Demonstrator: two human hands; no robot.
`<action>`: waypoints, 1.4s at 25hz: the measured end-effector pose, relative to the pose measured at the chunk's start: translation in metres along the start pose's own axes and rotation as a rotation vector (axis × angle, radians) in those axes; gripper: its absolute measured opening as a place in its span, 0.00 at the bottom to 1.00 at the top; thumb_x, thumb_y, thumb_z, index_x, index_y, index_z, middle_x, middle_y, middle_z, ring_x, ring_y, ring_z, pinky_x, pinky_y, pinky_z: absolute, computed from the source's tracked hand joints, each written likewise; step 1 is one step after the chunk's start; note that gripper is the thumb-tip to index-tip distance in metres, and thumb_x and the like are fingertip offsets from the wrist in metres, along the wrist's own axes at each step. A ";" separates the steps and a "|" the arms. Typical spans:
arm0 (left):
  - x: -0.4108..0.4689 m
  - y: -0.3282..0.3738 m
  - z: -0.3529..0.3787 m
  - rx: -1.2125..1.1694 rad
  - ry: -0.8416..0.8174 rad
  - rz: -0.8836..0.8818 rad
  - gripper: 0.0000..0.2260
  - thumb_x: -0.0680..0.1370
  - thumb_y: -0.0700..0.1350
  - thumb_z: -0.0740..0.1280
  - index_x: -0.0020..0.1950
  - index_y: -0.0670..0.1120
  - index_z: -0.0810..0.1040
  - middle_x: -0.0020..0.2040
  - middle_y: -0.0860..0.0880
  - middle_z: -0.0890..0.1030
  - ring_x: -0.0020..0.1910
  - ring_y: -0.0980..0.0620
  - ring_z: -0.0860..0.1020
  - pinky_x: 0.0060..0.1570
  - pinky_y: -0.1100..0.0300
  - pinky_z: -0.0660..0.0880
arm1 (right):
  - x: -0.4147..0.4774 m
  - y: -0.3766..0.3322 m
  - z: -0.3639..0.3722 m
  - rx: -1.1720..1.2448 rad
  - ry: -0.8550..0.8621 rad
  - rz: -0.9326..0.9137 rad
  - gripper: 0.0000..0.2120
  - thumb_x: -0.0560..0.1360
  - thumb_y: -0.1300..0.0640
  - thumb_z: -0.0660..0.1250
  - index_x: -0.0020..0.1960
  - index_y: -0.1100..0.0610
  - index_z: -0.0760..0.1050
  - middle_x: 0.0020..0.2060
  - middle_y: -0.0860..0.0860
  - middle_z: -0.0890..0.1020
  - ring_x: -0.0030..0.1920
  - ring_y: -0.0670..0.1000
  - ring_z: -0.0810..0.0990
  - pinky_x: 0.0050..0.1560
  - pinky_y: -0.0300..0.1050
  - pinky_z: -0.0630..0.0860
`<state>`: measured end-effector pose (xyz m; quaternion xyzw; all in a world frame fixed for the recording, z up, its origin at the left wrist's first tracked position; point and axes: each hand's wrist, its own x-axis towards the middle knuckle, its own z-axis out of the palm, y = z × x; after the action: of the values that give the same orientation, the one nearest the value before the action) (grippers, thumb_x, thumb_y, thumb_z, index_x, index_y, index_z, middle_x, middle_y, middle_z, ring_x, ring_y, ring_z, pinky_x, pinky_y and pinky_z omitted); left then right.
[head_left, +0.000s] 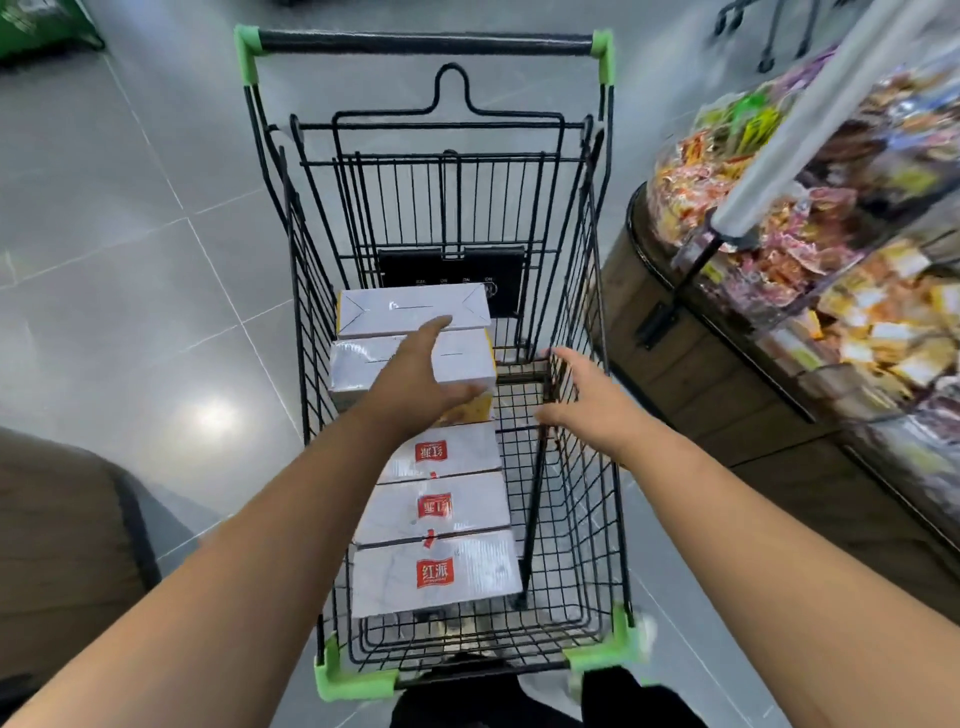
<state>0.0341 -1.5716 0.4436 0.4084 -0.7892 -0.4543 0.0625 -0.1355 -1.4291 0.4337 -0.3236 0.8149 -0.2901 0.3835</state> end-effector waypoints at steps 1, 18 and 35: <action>-0.005 0.014 0.006 -0.012 -0.016 0.037 0.39 0.72 0.53 0.75 0.77 0.55 0.57 0.76 0.51 0.62 0.74 0.50 0.62 0.60 0.66 0.61 | -0.013 0.003 -0.011 0.020 0.035 -0.002 0.39 0.72 0.57 0.73 0.77 0.47 0.56 0.75 0.51 0.62 0.72 0.50 0.62 0.66 0.42 0.61; -0.199 0.258 0.199 0.055 -0.296 0.493 0.40 0.71 0.54 0.74 0.77 0.58 0.55 0.75 0.53 0.64 0.73 0.56 0.62 0.65 0.64 0.60 | -0.336 0.157 -0.205 0.171 0.542 -0.045 0.43 0.70 0.45 0.74 0.76 0.38 0.51 0.76 0.45 0.59 0.75 0.46 0.58 0.71 0.46 0.59; -0.380 0.469 0.499 0.174 -0.901 0.935 0.40 0.70 0.53 0.76 0.75 0.63 0.56 0.74 0.53 0.66 0.72 0.55 0.65 0.71 0.49 0.65 | -0.663 0.374 -0.274 0.444 1.238 0.375 0.42 0.69 0.48 0.75 0.76 0.40 0.55 0.75 0.43 0.62 0.74 0.43 0.60 0.71 0.47 0.63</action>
<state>-0.2258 -0.8531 0.6185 -0.2047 -0.8664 -0.4403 -0.1168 -0.1427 -0.6380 0.6013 0.1349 0.8475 -0.5108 -0.0519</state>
